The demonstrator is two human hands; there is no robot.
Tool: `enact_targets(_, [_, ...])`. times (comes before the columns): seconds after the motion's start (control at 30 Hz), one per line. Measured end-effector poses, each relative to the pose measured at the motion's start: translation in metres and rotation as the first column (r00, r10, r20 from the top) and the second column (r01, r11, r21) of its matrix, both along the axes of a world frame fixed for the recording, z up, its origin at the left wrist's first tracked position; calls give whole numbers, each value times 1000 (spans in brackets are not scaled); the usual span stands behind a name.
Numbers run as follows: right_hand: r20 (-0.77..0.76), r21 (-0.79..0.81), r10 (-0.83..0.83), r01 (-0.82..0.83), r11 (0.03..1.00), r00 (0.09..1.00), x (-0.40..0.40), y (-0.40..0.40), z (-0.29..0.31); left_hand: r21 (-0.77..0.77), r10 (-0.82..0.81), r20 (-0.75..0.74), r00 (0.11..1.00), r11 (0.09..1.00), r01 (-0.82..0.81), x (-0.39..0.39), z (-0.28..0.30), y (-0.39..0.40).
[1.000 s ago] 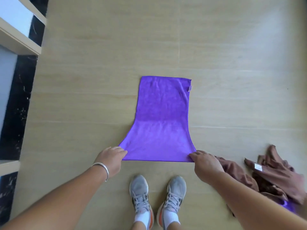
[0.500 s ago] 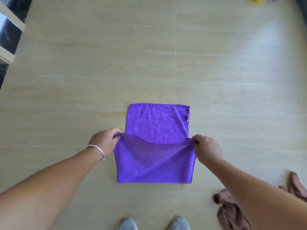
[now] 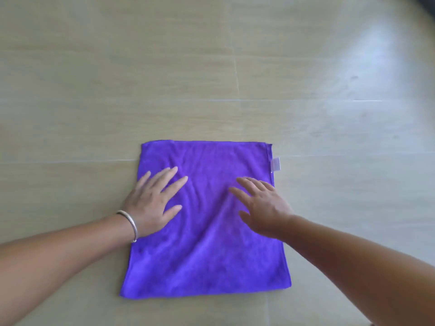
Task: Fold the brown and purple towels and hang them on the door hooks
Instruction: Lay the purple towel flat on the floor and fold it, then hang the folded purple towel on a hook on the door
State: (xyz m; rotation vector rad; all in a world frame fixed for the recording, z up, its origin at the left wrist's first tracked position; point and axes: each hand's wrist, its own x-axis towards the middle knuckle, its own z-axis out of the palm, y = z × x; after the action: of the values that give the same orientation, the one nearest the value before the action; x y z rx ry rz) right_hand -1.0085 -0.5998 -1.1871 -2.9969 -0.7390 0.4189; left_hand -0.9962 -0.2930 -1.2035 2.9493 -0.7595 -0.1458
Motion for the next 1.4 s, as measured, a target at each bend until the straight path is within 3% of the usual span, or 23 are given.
enact_targets(0.17, [-224,-161,-19,-18,987,974,-48,-13,-1,152,-77,-187,979,983,106,-71,-17,9])
enact_targets(0.3, [-190,-257,7,-56,965,982,-1,-9,3,221,-51,-142,989,972,82,-13,-19,15])
enact_targets(0.43, [-92,-267,-59,33,963,994,29,2,10,317,138,-179,974,946,-76,27,-2,1])
enact_targets(0.6, [-124,-96,146,-158,983,981,-32,9,0,178,-85,-146,986,978,111,-40,-10,12])
enact_targets(0.73, [-117,-136,276,-291,947,954,-52,-8,-17,216,-210,-126,970,948,233,-74,-15,32])
enact_targets(1.1, [13,-248,298,-285,926,955,-42,-6,-17,192,-329,-16,944,926,326,-43,-12,42])
enact_targets(1.33, [-29,-249,163,-165,954,986,-22,15,3,266,-202,-49,978,941,207,-14,16,8])
enact_targets(1.4, [-77,-195,46,-60,979,996,-24,21,16,414,-76,-222,972,895,164,-15,38,-3])
